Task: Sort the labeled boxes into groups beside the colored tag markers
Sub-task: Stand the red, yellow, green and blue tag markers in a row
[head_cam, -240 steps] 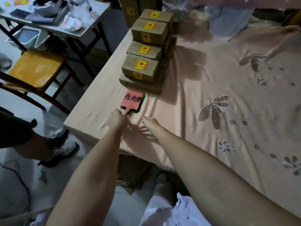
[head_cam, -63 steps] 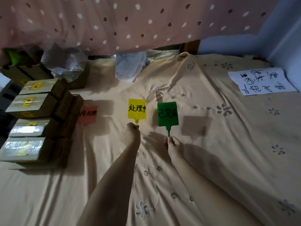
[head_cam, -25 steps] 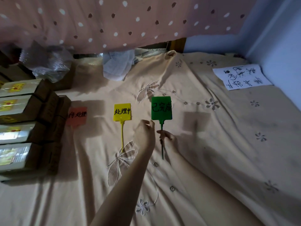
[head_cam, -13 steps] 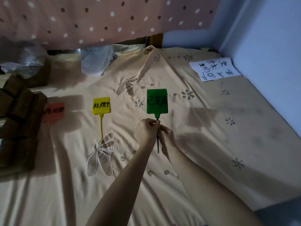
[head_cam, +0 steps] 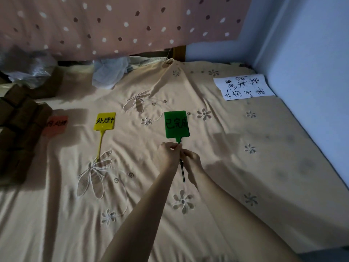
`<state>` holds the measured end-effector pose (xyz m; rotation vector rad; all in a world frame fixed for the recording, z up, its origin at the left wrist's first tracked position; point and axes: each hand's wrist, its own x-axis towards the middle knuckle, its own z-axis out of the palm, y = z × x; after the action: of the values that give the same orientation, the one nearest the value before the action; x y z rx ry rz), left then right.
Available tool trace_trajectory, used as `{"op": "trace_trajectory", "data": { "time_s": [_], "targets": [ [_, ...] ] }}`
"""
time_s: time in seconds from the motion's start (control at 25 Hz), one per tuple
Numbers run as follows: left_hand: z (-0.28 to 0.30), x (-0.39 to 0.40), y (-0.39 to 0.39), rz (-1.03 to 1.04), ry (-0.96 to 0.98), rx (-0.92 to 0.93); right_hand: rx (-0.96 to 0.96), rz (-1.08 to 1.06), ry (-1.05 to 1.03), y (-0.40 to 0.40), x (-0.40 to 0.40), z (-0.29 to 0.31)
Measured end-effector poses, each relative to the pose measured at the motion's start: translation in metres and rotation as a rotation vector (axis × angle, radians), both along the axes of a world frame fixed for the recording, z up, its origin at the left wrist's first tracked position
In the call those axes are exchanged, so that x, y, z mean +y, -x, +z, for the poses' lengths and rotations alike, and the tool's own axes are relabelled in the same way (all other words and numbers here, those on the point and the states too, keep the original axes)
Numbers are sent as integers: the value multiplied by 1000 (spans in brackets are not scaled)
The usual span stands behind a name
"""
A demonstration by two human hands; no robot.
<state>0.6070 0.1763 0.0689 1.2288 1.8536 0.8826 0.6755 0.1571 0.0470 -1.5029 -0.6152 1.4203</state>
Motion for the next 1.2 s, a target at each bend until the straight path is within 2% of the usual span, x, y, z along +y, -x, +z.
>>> {"op": "trace_trajectory", "data": {
  "time_s": [0.16,0.36,0.6,0.88,1.04,1.2],
  "targets": [
    [1,2,-32,52,-15,86,13,27,-49,-32,4,-2],
    [-11,18,-47,113,-45,89,-95,25,-26,-66,4,-14],
    [-15,44,-33,186,-12,33,-170,-56,-75,-84,9,-27],
    [-46,85,-15,151,73,119,-304,-92,-120,-101,25,-41],
    [-59,98,-4,168,110,95,-310,-110,-80,-105,34,-53],
    [-70,112,6,161,149,206,-310,-129,-49,-101,43,-57]
  ]
}}
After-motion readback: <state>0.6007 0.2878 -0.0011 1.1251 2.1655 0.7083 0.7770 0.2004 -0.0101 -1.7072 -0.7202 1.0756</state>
